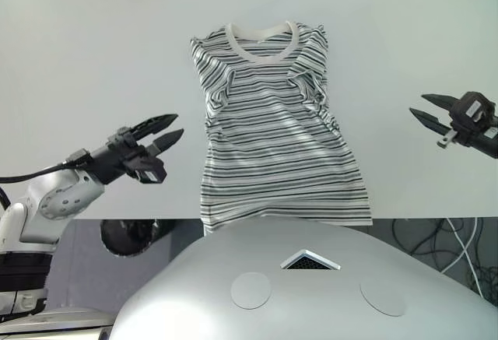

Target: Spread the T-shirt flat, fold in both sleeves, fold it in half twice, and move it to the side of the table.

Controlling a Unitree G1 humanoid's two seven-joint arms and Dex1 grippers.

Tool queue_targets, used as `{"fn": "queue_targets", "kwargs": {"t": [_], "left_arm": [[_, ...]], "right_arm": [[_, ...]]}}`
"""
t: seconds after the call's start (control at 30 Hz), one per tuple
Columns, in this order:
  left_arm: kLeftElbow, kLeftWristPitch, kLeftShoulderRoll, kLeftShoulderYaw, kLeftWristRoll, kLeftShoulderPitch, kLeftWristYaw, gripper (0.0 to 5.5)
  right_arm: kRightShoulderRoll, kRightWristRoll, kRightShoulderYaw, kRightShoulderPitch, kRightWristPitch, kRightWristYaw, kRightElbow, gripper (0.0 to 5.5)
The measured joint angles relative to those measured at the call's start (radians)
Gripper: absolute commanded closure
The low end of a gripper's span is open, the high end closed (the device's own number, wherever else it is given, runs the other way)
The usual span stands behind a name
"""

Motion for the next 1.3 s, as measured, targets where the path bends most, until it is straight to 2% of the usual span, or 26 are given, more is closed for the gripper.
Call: {"fn": "queue_targets", "kwargs": {"t": [0.1,0.23,0.37,0.47,0.63,0.77,0.87,1.0,1.1,1.17,1.23,1.3], "left_arm": [[0.02,-0.134,0.012,0.012,0.211,0.032,0.098,3.69],[-0.009,-0.21,0.057,-0.009,0.554,0.055,0.34,3.69],[-0.097,-0.173,0.15,-0.048,0.795,0.068,0.573,3.69],[-0.125,-0.133,0.214,-0.083,0.863,0.127,0.695,3.69],[-0.16,-0.111,0.245,-0.149,0.823,0.156,0.699,3.69],[-0.139,-0.078,0.235,-0.182,0.7,0.027,0.614,3.69],[-0.044,-0.049,0.237,-0.159,0.509,-0.085,0.551,3.69],[0.039,-0.048,0.234,-0.19,0.464,-0.126,0.506,3.69],[0.044,-0.05,0.206,-0.216,0.414,-0.169,0.472,3.69],[0.034,-0.006,0.146,-0.212,0.253,-0.306,0.442,3.69],[0.016,0.037,0.074,-0.204,0.129,-0.425,0.422,3.69],[0.033,0.039,0.009,-0.231,0.101,-0.468,0.417,3.69]], "right_arm": [[-0.04,-0.068,-0.066,0.132,-0.156,0.033,-0.071,3.93],[-0.079,-0.119,-0.071,0.244,-0.295,0.103,-0.112,3.93],[-0.089,-0.123,-0.042,0.227,-0.324,0.117,-0.098,3.93],[-0.105,-0.118,0.001,0.166,-0.3,0.125,-0.082,3.93],[-0.09,-0.119,0.081,0.061,-0.286,0.093,-0.079,3.93],[0.056,-0.109,0.17,-0.172,-0.206,-0.056,-0.146,3.93],[0.151,-0.084,0.239,-0.248,-0.184,-0.119,-0.202,3.93],[0.289,-0.116,0.401,-0.39,-0.185,-0.172,-0.217,3.93],[0.346,-0.276,0.526,-0.5,-0.236,-0.215,-0.083,3.93],[0.375,-0.358,0.592,-0.567,-0.259,-0.241,0.048,3.93],[0.38,-0.387,0.597,-0.632,-0.303,-0.278,0.189,3.93],[0.38,-0.38,0.584,-0.676,-0.34,-0.297,0.297,3.93]]}}
